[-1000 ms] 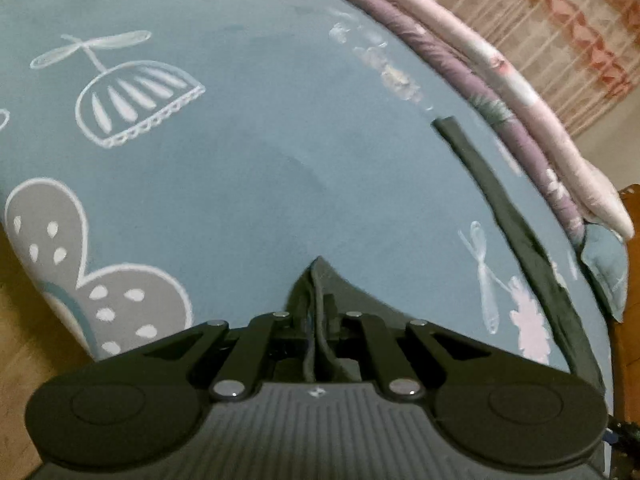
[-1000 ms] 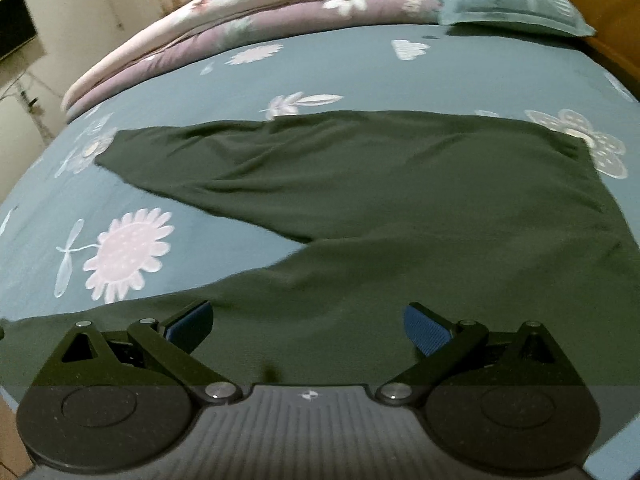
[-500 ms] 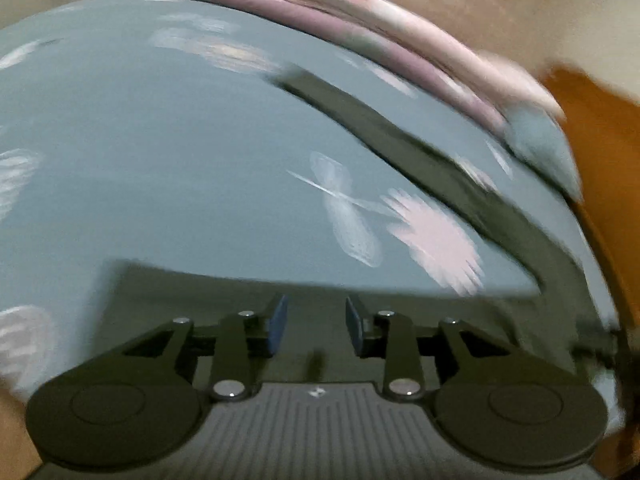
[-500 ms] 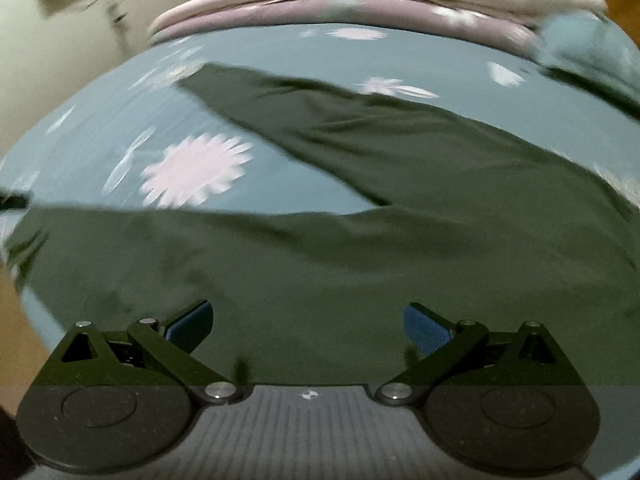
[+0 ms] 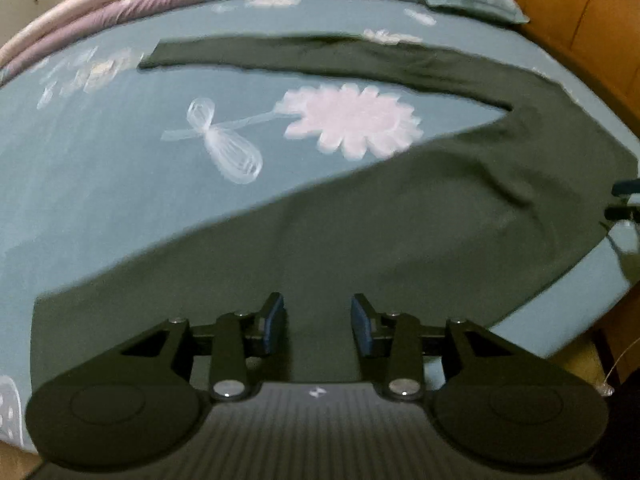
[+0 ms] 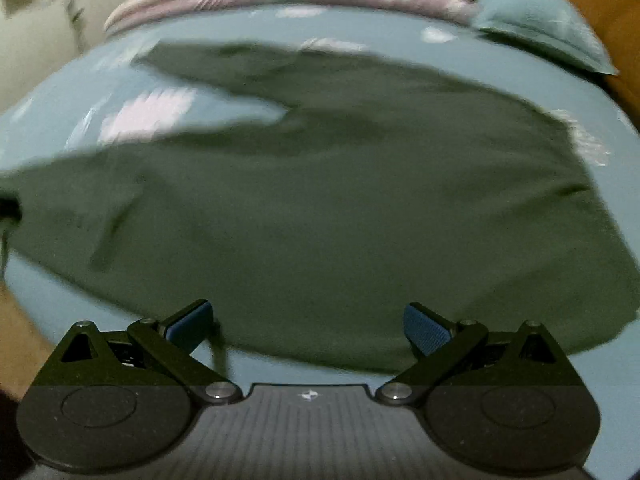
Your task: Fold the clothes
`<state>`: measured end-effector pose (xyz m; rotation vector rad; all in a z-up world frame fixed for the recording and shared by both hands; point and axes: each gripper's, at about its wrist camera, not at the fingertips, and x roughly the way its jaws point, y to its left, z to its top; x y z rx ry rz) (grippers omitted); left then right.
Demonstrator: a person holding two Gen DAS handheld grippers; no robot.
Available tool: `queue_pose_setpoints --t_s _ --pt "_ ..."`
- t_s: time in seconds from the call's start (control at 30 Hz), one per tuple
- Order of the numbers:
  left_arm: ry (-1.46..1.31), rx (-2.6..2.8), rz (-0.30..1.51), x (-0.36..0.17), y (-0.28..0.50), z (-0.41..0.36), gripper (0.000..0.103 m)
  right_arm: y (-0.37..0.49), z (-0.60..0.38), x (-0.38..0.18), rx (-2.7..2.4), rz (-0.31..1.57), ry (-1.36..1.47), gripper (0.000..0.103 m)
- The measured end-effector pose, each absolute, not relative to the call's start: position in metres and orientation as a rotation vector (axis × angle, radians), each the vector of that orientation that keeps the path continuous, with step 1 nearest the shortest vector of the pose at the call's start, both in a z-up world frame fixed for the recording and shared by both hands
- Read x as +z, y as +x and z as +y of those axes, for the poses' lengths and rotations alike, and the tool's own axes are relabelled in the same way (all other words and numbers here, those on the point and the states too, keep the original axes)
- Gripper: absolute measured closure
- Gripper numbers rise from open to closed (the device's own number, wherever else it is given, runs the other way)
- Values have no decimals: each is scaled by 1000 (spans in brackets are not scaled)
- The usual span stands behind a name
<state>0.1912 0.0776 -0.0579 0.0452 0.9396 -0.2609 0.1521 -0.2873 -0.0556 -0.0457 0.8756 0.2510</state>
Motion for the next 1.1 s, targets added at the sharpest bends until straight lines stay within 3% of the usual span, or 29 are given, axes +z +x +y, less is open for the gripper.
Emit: queue_pose_setpoints --t_s 0.13,0.27,0.5,0.83,1.1 --pt "60 -334 902 -51 208 43 62 163 -323 -53 107 807 -10 0" --pt "76 -316 968 -63 209 25 60 156 -357 -73 29 867 5 0" --pt "132 -371 947 -43 213 -5 57 115 -390 -60 128 894 312 0" --pt "146 -535 934 -41 231 -72 55 131 -430 -74 185 758 695 0" --pt "38 -393 1042 -60 245 -57 49 122 -437 -56 98 768 606 0"
